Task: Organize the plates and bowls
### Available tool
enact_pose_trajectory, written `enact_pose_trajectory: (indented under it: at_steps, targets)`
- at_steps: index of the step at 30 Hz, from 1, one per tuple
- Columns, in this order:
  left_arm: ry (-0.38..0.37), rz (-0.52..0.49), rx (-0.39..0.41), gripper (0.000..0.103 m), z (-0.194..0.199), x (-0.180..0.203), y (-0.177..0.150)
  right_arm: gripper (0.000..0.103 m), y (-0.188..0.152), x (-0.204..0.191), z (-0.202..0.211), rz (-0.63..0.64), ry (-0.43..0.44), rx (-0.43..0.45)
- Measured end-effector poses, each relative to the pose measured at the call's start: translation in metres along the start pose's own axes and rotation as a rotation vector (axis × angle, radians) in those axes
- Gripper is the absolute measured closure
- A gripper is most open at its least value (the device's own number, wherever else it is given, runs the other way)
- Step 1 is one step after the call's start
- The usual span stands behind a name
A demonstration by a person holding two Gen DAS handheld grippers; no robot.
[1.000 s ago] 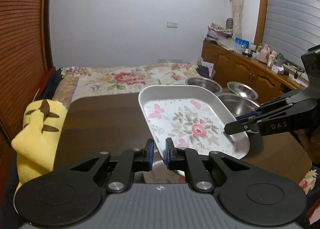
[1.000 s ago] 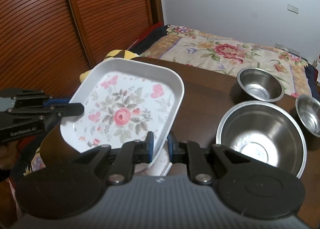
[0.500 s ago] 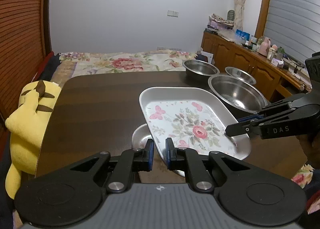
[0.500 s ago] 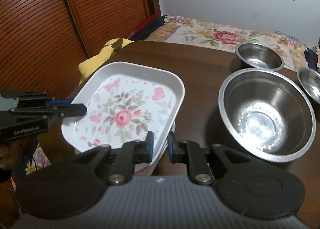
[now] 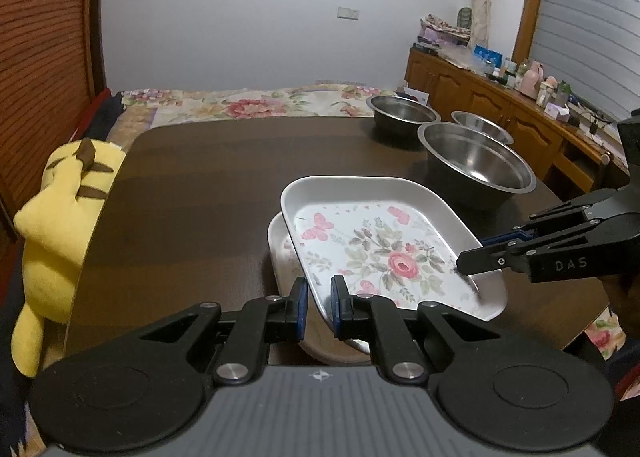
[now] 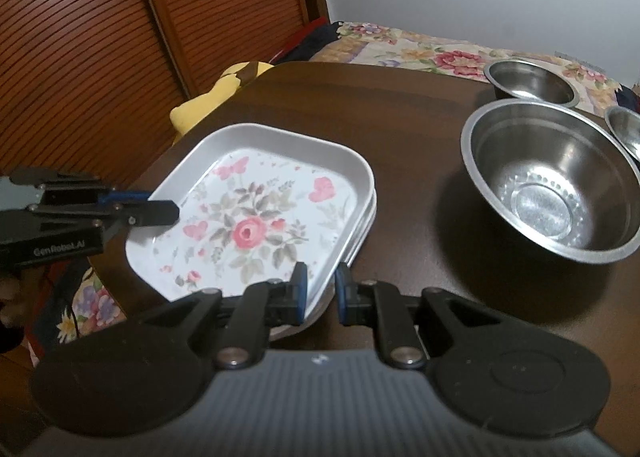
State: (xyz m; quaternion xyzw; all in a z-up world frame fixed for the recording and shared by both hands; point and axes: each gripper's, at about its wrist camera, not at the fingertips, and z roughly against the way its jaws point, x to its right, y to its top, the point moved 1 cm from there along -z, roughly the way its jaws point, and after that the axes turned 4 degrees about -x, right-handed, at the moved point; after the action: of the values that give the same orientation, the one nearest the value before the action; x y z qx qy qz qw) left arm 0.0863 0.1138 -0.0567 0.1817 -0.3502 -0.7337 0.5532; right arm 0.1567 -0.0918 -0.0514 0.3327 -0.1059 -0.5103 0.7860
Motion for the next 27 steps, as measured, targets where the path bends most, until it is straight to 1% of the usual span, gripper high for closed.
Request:
enact_pose_trajectory:
  at_steps: [4, 12, 17, 27]
  targets:
    - [0.010, 0.004, -0.001, 0.090, -0.003, -0.001, 0.000, 0.087, 0.001, 0.001, -0.003, -0.013, 0.004, 0.011]
    - [0.031, -0.005, -0.007, 0.090, -0.010, 0.001, -0.001, 0.087, -0.004, -0.003, -0.001, 0.009, -0.018, 0.039]
    - [0.055, -0.031, -0.006, 0.090, -0.013, 0.007, -0.003, 0.087, -0.009, -0.005, -0.001, 0.013, -0.038, 0.057]
    - [0.094, -0.054, 0.005, 0.089, -0.016, 0.007, -0.003, 0.086, -0.015, -0.008, -0.003, 0.017, -0.058, 0.097]
